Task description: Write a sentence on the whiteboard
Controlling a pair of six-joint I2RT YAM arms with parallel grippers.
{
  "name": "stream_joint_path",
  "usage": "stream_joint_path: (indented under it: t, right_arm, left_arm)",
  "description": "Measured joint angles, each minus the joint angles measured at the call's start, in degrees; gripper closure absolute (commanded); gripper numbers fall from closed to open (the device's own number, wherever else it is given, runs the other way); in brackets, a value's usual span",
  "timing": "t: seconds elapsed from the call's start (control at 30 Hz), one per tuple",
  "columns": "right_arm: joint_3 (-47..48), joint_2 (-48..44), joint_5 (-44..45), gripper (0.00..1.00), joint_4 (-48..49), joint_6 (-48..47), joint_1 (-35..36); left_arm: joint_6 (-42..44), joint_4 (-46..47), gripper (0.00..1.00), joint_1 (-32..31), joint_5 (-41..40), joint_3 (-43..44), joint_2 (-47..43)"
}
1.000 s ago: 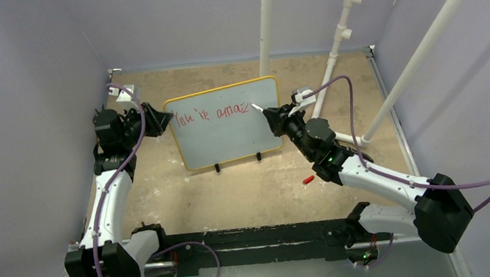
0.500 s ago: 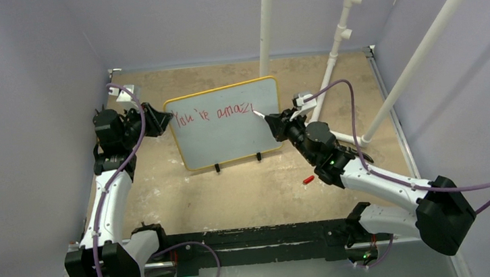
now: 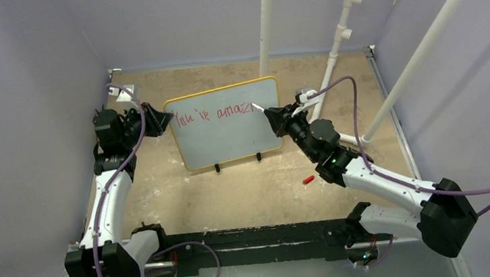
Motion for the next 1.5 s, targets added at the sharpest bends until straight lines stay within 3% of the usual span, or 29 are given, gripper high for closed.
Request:
stream_joint_path:
  t: [0.63, 1.5]
  right_arm:
    - [1.0, 3.6, 1.0, 1.00, 2.3, -0.3, 0.0]
    - [0.2, -0.2, 4.6, 1.00, -1.1, -0.6, 0.0]
  left_arm:
    - [0.0, 0.0, 0.76, 0.0, 0.1, 0.0, 0.0]
    - [0.0, 0.0, 0.76, 0.0, 0.1, 0.0, 0.0]
